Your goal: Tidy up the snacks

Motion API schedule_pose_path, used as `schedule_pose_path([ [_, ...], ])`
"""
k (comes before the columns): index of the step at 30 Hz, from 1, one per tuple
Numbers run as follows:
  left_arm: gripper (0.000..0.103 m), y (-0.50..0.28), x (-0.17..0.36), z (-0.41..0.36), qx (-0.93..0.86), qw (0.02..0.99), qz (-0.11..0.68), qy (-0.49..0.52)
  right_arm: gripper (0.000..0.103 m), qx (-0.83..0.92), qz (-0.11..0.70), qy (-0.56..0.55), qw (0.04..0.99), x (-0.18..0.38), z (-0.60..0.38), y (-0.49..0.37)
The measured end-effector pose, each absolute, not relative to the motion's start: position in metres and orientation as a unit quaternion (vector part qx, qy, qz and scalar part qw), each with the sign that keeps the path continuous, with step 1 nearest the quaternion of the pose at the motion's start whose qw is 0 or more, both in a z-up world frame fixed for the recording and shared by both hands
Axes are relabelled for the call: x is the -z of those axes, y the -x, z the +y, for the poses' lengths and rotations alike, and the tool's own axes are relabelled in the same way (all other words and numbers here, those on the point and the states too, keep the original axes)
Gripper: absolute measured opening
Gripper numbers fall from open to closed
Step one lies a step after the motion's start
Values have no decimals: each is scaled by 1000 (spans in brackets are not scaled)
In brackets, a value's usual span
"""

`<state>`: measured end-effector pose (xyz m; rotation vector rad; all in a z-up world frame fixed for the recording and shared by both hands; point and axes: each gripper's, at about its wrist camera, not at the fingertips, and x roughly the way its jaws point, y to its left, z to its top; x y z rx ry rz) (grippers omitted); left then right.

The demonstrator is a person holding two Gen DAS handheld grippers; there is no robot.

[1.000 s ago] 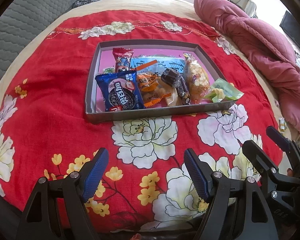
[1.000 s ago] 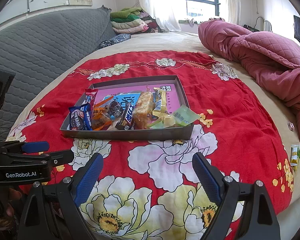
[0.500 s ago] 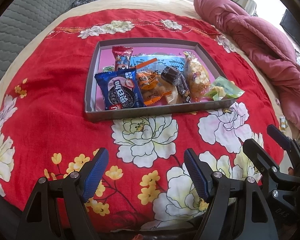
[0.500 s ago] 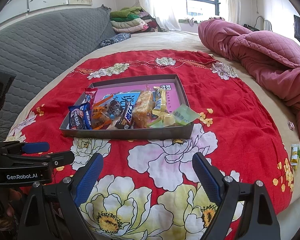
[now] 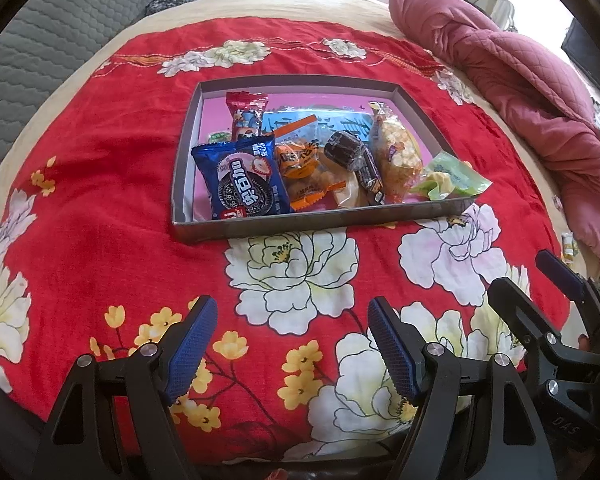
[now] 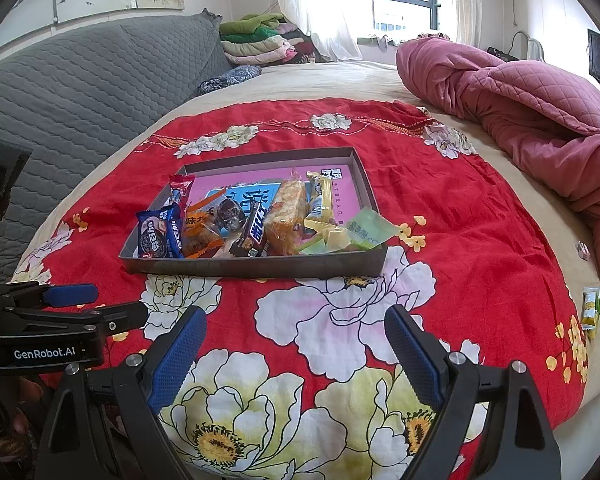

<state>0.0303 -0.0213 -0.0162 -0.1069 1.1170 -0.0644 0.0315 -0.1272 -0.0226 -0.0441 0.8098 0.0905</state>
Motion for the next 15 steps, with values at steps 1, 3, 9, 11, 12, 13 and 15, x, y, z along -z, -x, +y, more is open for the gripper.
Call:
schedule_pose_path([
  [1,79,-30,16,-21,30,846,530,50,90,-44,395,21,918,23,-128,-31],
  [3,79,-30,17,-21,27,847,529,45,90,-43,397,20,917,25,-128,-31],
  [9,79,-30,20,-22,23,846,531,39,90,-41,398,13,917,26,-130,-32],
  [11,79,-30,22,-23,22,845,533,35,90,-41,400,10,916,27,-131,-34],
  [12,79,-30,24,-24,22,845,534,34,90,-40,401,8,915,27,-131,-34],
  [13,79,-30,26,-24,25,843,536,34,90,-39,401,6,915,28,-132,-35],
  [15,79,-31,29,-25,24,843,537,32,90,-37,403,1,914,29,-134,-37],
])
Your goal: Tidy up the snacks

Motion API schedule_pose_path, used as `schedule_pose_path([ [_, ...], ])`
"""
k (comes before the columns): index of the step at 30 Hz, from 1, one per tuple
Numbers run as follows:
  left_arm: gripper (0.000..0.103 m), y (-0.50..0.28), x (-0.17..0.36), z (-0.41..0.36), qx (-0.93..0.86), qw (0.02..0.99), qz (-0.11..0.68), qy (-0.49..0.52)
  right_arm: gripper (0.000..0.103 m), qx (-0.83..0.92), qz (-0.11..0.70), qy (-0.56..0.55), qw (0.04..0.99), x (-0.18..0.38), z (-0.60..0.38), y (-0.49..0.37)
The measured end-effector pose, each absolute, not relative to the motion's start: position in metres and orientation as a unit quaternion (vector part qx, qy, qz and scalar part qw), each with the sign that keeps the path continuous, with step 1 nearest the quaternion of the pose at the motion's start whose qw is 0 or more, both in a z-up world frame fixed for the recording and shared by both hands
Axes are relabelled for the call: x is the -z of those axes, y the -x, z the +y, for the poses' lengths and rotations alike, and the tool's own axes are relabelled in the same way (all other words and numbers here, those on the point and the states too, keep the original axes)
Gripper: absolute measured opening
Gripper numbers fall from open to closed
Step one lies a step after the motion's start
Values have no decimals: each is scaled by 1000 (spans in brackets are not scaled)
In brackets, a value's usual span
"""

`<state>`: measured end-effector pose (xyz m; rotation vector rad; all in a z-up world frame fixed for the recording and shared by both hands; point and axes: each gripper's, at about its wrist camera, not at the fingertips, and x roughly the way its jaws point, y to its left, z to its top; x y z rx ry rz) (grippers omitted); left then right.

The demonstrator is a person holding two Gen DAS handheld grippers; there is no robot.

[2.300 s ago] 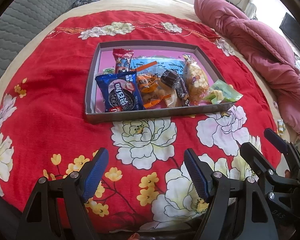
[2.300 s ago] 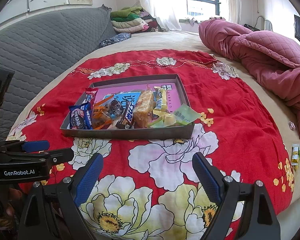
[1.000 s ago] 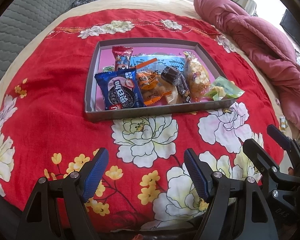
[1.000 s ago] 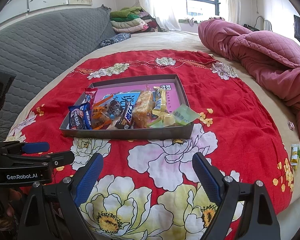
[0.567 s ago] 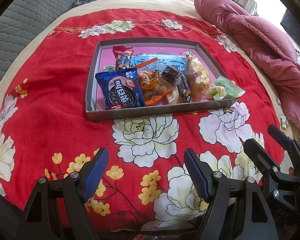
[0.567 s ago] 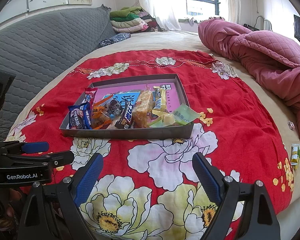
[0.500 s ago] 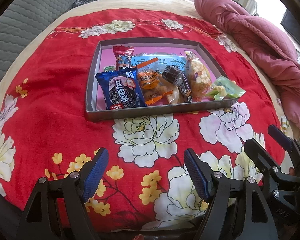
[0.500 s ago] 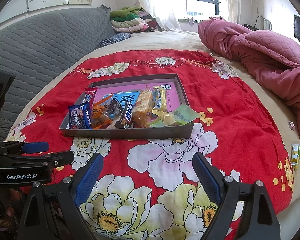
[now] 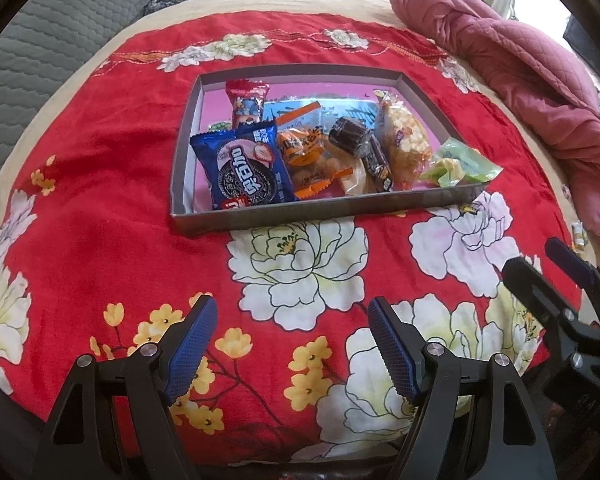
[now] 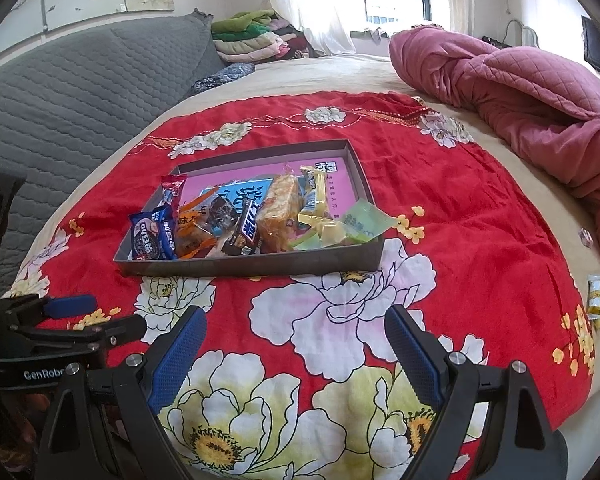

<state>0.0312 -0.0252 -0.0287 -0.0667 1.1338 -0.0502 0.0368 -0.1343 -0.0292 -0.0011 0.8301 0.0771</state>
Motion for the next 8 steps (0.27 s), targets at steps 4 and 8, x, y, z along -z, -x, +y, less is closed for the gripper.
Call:
schedule_pose_path([
  [4,79,-33,32,-24,29,841,538,40,90,-35,409,-14,912,34,-143,-44],
  [8,79,-40,32,-14,19,848,527,46,90,1,406,-39,913,36,-173,-63],
])
